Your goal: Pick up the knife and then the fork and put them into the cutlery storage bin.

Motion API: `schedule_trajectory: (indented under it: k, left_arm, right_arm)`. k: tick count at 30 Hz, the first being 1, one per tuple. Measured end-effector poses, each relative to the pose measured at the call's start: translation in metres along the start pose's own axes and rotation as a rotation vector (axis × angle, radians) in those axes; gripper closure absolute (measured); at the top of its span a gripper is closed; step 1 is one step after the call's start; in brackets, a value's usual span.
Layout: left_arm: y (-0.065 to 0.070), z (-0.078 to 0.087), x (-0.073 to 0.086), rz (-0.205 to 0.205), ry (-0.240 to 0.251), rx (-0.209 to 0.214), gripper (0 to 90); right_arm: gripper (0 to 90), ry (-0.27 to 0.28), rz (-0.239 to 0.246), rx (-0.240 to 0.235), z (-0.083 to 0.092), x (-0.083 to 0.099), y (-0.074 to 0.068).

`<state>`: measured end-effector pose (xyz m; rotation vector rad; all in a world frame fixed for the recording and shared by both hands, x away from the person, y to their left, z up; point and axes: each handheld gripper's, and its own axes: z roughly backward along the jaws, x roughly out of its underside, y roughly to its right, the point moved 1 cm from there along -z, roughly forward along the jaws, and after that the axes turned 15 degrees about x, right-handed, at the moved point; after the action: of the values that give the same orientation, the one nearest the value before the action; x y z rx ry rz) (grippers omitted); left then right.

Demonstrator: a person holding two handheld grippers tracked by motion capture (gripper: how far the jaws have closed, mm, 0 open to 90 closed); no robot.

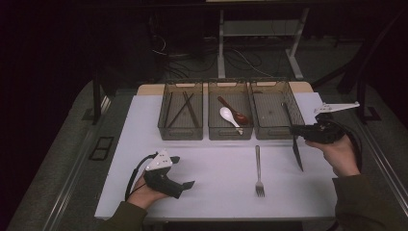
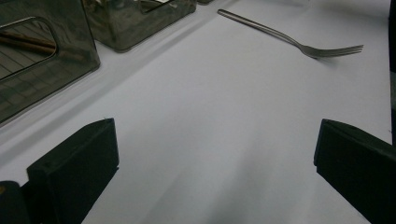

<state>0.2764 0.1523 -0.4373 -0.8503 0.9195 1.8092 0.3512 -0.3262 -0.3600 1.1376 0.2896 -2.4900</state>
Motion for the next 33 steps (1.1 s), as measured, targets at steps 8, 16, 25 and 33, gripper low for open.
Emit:
schedule_trajectory:
  k: [8,16,25,33]
  left_arm:
    - [0.0,-0.001,0.0,0.0,0.013,0.004,0.0]
    - [-0.002,0.001,0.001,-0.001,0.024,-0.005,0.0]
    - [-0.002,0.002,0.0,-0.003,0.022,-0.003,0.0]
    - [-0.001,0.001,0.0,0.001,0.024,0.002,0.0]
  right_arm:
    - [79.3,0.076,-0.043,0.029,0.01,-0.007,0.01]
    - [79.3,0.159,-0.065,0.044,0.02,-0.029,0.015]
    - [79.3,0.215,-0.062,0.073,0.02,-0.059,0.02]
    - [79.3,0.232,-0.045,0.113,0.01,-0.085,0.027]
